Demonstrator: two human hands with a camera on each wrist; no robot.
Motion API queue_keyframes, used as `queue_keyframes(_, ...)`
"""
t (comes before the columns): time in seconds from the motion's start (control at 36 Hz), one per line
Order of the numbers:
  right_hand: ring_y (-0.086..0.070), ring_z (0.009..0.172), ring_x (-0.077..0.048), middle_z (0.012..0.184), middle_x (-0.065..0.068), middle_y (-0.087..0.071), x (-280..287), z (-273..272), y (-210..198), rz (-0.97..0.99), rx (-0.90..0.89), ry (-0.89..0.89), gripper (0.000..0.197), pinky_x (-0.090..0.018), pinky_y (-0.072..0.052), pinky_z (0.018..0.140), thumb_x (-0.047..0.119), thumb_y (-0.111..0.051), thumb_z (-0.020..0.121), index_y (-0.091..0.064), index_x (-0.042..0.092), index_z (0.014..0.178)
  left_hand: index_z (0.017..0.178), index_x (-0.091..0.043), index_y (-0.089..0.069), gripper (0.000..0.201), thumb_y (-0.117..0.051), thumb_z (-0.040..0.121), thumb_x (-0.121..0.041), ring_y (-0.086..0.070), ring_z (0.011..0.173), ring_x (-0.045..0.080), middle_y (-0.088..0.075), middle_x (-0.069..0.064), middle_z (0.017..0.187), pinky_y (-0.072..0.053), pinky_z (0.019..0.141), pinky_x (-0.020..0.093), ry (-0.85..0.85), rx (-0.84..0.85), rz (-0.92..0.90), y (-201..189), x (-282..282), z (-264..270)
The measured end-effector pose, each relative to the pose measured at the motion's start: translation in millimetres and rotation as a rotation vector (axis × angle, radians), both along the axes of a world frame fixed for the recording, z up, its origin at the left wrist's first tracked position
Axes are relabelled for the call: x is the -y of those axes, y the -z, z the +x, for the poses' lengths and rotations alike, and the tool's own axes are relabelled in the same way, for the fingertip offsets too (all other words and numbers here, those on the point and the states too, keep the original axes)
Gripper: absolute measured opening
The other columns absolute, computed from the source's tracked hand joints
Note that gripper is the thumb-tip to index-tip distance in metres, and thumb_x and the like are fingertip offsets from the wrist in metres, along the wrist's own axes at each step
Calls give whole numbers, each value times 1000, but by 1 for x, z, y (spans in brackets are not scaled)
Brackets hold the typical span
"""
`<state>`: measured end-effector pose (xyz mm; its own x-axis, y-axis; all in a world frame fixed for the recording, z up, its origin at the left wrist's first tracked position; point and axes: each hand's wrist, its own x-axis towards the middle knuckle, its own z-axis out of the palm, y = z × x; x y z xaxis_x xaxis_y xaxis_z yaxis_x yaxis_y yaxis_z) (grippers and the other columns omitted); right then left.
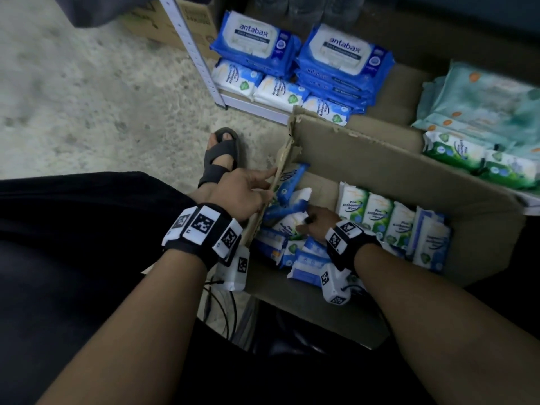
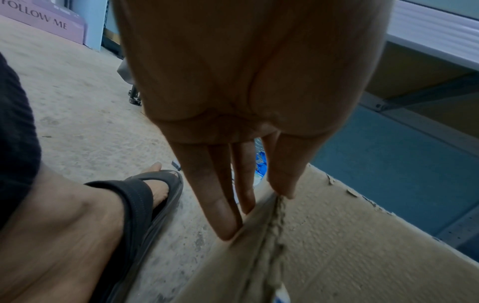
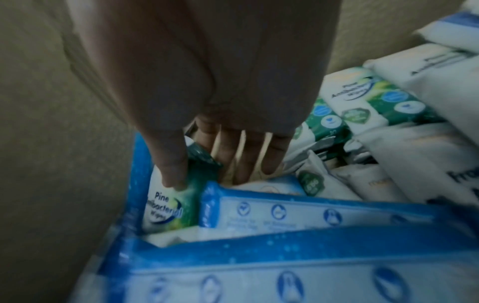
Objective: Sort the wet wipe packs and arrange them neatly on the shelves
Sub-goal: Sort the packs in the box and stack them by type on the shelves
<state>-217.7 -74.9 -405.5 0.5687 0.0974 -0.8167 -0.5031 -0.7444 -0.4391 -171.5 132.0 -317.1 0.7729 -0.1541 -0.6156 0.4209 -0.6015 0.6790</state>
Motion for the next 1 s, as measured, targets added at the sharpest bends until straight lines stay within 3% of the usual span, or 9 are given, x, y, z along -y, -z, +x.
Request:
queue_keyframes(0.17,-59,95,-24,111,-7,-64,18,2,-21,-51,87,188,29,-27,-45,74,37,-70,87,-56,21,106,140,-27,-54,52,-60,91,-13,-62,110,17,-65,0,126,-47,92,23,195,225,286,-15,12,-2)
queue_keyframes(0.28,-59,109,-29,126,-5,-61,50,-1,-44,-97,134,258,38,-27,-40,79,38,-67,91,-57,18,122,133,-21,-61,54,-60,81,-5,-48,124,34,-55,5,141,-39,103,40,300,560,483,-22,34,-3)
queue_keyframes(0.36,-62,93,-27,112,-7,-68,79,-11,-55,-88,166,376,19,-27,-41,73,38,-71,87,-59,26,95,119,-19,-67,44,-54,78,-11,-51,114,35,-60,4,132,-41,99,45,371,682,469,-29,62,-4)
queue_keyframes(0.47,-60,77,-22,105,-11,-67,115,-33,-65,-69,188,531,23,-27,-43,62,31,-70,89,-66,17,107,124,-19,-64,40,-58,85,-12,-57,113,33,-64,10,124,-51,90,44,525,454,363,-26,100,-7)
queue_keyframes(0.56,-55,114,-30,130,-12,-58,141,-55,-72,-90,165,576,36,-32,-44,96,27,-63,95,-60,7,126,130,-20,-59,41,-60,89,-16,-56,118,27,-62,4,130,-49,97,40,737,251,412,-12,125,-12)
queue_keyframes(0.61,-52,121,-31,138,-9,-55,149,-64,-72,-158,142,513,40,-35,-42,104,36,-61,95,-60,14,127,133,-18,-55,42,-60,92,-19,-54,119,27,-57,3,134,-48,99,41,879,135,481,-1,130,-15)
queue_keyframes(0.72,-52,119,-34,132,-20,-57,166,-86,-69,-168,61,448,38,-40,-42,103,33,-57,97,-64,2,119,148,-13,-39,67,-69,91,-31,-46,132,29,-43,9,149,-42,107,42,1100,-122,525,26,151,-27)
queue_keyframes(0.81,-51,122,-29,135,-8,-58,174,-101,-65,-151,19,377,25,-37,-40,105,39,-55,97,-67,19,104,152,-13,-30,87,-77,83,-39,-37,139,30,-34,9,156,-38,111,43,1236,-261,527,45,158,-39)
queue_keyframes(1.0,-54,117,-28,131,-9,-59,187,-117,-53,-129,-5,396,31,-28,-40,90,37,-59,94,-68,13,112,151,-11,-29,89,-78,82,-37,-38,138,30,-33,10,154,-36,108,36,1341,-310,599,61,174,-47)
